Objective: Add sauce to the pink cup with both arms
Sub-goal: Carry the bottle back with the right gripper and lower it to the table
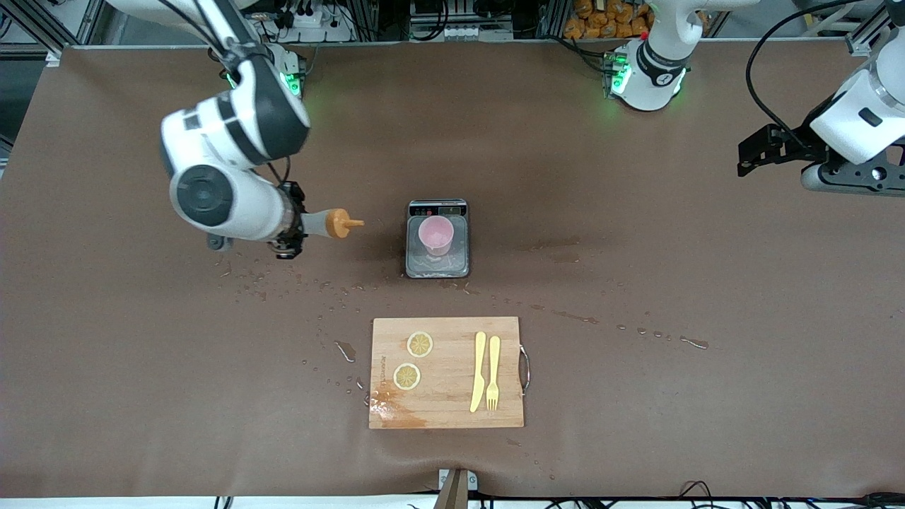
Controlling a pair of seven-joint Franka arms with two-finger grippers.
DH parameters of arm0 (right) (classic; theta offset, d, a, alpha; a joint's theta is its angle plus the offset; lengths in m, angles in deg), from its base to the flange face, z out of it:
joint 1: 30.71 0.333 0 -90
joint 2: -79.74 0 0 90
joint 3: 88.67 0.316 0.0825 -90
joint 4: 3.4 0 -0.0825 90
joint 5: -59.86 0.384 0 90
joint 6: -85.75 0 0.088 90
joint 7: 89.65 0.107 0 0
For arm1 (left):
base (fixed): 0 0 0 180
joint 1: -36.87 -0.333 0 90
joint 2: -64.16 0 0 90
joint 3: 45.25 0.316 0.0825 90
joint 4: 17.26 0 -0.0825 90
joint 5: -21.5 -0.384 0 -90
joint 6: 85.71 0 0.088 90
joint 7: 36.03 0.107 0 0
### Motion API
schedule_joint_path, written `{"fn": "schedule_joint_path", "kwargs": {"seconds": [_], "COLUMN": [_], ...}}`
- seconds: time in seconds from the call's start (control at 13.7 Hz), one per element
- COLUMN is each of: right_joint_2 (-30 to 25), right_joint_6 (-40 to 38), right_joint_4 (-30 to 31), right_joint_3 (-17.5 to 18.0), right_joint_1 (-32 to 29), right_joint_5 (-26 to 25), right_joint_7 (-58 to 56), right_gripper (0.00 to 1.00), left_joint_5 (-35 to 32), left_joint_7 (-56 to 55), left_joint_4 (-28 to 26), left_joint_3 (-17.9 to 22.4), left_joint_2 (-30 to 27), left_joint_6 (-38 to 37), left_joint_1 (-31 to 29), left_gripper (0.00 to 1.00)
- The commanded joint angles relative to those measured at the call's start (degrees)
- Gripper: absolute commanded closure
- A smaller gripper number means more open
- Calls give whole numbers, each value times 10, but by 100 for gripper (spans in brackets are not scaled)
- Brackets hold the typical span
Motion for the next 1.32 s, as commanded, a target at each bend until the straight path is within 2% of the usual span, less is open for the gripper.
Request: {"fn": "schedule_joint_path", "kwargs": {"seconds": [0.0,0.29,0.44,0.59,0.95,1.24], "right_joint_2": [-44,-43,-33,-1,112,219], "right_joint_6": [10,-15,-54,-94,-132,-130], "right_joint_4": [50,61,61,61,58,53], "right_joint_3": [8,8,7,7,7,7], "right_joint_1": [-68,-165,-238,-309,-439,-486], "right_joint_5": [81,175,236,276,321,348], "right_joint_7": [-81,-213,-309,-413,-618,-751], "right_gripper": [95,94,94,92,92,88], "left_joint_5": [-7,-7,-8,-7,-9,-12], "left_joint_7": [-4,-3,-3,-3,-4,-4], "left_joint_4": [9,9,9,9,9,9], "left_joint_3": [-4,-5,-5,-5,-5,-5], "left_joint_2": [1,1,1,2,1,1], "left_joint_6": [-10,-10,-9,-9,-9,-9], "left_joint_1": [-2,-2,1,1,2,2], "left_gripper": [0,0,0,0,0,0]}}
